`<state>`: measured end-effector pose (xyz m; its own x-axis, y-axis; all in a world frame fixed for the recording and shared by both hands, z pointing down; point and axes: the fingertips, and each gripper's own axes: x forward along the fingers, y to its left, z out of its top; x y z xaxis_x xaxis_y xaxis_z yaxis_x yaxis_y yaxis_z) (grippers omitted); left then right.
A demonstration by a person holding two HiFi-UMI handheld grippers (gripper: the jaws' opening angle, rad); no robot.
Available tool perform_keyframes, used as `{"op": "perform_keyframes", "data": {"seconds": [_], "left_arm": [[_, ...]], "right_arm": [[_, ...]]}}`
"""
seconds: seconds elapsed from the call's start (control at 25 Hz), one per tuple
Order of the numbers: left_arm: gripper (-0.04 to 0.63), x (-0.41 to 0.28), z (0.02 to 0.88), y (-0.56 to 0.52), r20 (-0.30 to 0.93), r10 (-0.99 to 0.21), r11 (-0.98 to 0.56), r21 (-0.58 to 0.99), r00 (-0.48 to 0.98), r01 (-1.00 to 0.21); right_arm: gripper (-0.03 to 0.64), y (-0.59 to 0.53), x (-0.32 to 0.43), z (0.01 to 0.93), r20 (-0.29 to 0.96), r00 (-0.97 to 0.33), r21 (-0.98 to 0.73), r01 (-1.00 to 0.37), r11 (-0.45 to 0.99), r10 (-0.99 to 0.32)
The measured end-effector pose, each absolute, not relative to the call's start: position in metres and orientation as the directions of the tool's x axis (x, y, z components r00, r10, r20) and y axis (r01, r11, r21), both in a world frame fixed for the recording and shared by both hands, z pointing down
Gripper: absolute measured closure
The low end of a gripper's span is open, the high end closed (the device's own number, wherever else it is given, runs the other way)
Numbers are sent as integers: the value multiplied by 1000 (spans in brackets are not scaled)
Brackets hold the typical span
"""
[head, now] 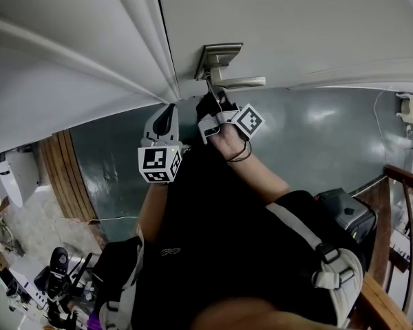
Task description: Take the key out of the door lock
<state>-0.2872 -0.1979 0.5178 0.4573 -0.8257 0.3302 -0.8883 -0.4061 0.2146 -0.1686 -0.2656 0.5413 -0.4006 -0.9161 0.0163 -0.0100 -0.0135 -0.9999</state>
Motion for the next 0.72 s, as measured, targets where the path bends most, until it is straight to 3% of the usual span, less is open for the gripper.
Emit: {"op": "perform_keyframes", "data": {"seconds": [0.4,0.72], "left_arm": [[572,-290,517,-198,339,-829,-395,210,445,-894],[572,-287,511,-202,333,-828,-406,198,451,-892]], "right_arm": [[589,-266,-169,538,-14,-365,-999,43,-2,-931],[589,-263,-169,535,-14,-412,-999,-23,26,-911]]}}
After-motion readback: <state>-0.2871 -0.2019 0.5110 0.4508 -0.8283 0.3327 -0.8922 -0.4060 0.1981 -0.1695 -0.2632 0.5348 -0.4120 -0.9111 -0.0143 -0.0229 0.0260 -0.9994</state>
